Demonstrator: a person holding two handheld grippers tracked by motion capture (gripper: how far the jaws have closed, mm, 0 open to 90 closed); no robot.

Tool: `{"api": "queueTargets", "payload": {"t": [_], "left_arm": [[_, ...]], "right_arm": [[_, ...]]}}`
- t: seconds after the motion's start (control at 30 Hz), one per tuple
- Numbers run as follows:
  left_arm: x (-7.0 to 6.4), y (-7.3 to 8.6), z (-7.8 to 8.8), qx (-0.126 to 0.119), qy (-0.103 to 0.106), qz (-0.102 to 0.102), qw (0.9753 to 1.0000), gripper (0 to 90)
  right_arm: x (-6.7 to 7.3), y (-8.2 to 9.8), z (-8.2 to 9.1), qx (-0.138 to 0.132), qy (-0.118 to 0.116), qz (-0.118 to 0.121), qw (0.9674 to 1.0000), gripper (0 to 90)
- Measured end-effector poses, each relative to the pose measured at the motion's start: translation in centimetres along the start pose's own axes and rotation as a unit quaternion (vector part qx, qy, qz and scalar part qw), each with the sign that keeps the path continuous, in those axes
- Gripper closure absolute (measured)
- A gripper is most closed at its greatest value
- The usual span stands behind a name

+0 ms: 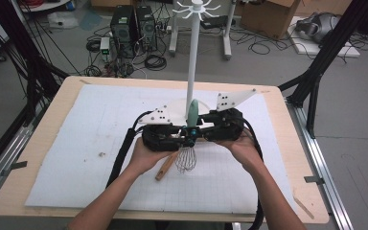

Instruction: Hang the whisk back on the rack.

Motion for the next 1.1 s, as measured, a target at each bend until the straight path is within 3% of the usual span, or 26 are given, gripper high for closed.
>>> {"api": "queueTargets", "payload": {"t": [0.1, 0.2, 0.3, 0.37, 0.47, 0.53, 0.67, 0.9, 1.1], "left_arm": [[0.5, -0.1, -0.1, 0.001, -0.033, 0.012, 0.9994, 68.8], [0.8, -0.3, -0.4, 0.001, -0.066, 0.017, 0.9977, 68.7], [0.8, -0.4, -0.5, 0.004, -0.089, 0.021, 0.9958, 68.8], [0.7, -0.4, -0.5, 0.004, -0.089, 0.026, 0.9957, 68.7], [0.7, -0.4, -0.2, -0.002, -0.074, 0.029, 0.9968, 68.0], [0.8, -0.7, 0.5, -0.013, -0.072, 0.031, 0.9968, 60.8], [1.1, -0.8, 1.7, -0.005, -0.092, 0.012, 0.9956, 45.2], [1.1, 0.4, 3.8, 0.013, -0.095, -0.006, 0.9954, 34.7], [1.5, 1.8, 5.8, 0.027, -0.106, -0.007, 0.9939, 30.7]], "right_arm": [[-0.3, -0.6, 0.1, -0.016, 0.046, -0.001, 0.9988, 63.6], [-0.4, -0.9, -0.1, -0.024, 0.094, 0.001, 0.9952, 62.8], [-0.3, -1.1, -0.5, -0.034, 0.119, 0.001, 0.9923, 64.0], [-0.3, -1.2, -0.7, -0.037, 0.129, 0.004, 0.991, 66.7], [-0.2, -1.2, -0.7, -0.036, 0.107, -0.005, 0.9935, 67.4], [-0.4, -1.0, -0.7, -0.031, 0.092, -0.009, 0.9953, 67.6], [-0.8, -0.9, -0.4, -0.037, 0.06, -0.027, 0.9972, 67.6], [-1.8, -1.3, 0.3, -0.044, 0.031, -0.031, 0.9981, 67.7], [-2.5, -2.4, 0.7, -0.05, 0.03, -0.026, 0.998, 67.7]]}}
Point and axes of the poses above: each handheld gripper's, and its own axes: z roughly backward along the jaws, y roughly out of its underside, x roughly to its left, the point moved 10 cm from there along -z, roughly forward along the jaws, and after that the axes turned 9 degrees about -z, right-handed, at the moved point
